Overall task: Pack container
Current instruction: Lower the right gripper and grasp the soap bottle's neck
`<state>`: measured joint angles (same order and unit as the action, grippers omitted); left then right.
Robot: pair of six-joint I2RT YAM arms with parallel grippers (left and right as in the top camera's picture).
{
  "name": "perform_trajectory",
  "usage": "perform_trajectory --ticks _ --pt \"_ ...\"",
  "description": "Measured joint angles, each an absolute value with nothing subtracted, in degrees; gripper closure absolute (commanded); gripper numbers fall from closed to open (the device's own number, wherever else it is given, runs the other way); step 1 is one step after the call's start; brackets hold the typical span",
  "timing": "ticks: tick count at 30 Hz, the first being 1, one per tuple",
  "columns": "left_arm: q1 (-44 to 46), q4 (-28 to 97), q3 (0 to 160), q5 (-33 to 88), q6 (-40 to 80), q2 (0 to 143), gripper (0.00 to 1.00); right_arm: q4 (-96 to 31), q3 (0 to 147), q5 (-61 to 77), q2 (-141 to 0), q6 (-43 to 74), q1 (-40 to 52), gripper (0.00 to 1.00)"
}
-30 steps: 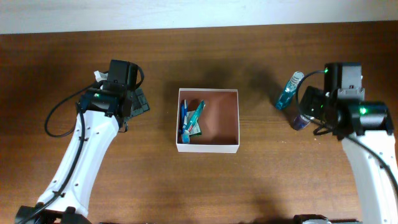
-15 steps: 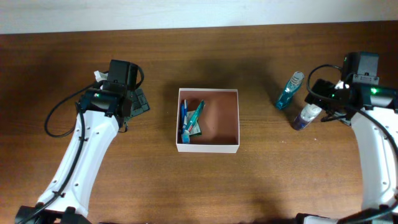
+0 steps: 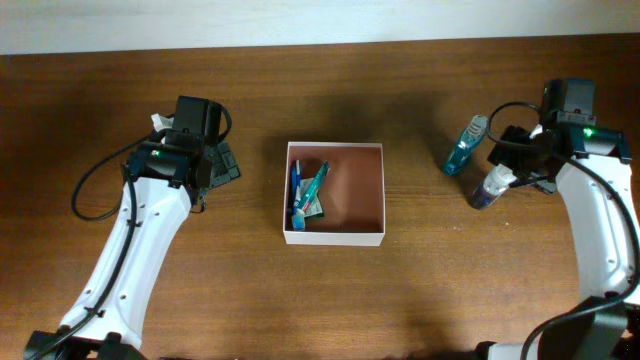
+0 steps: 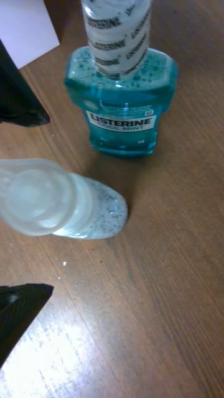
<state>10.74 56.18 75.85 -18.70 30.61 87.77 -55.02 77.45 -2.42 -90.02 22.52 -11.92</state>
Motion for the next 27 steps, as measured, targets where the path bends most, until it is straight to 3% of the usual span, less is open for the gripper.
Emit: perform_trajectory --ticks 15,27 --pt "10.7 56.2 75.9 -18.7 30.6 87.8 0.01 -51.5 77.5 -2.4 -93.1 22.5 -11.9 0.35" --pt "10.7 56.2 75.9 -18.7 30.6 87.8 0.01 -50.8 77.5 -2.4 -93.1 22.8 -11.9 0.49"
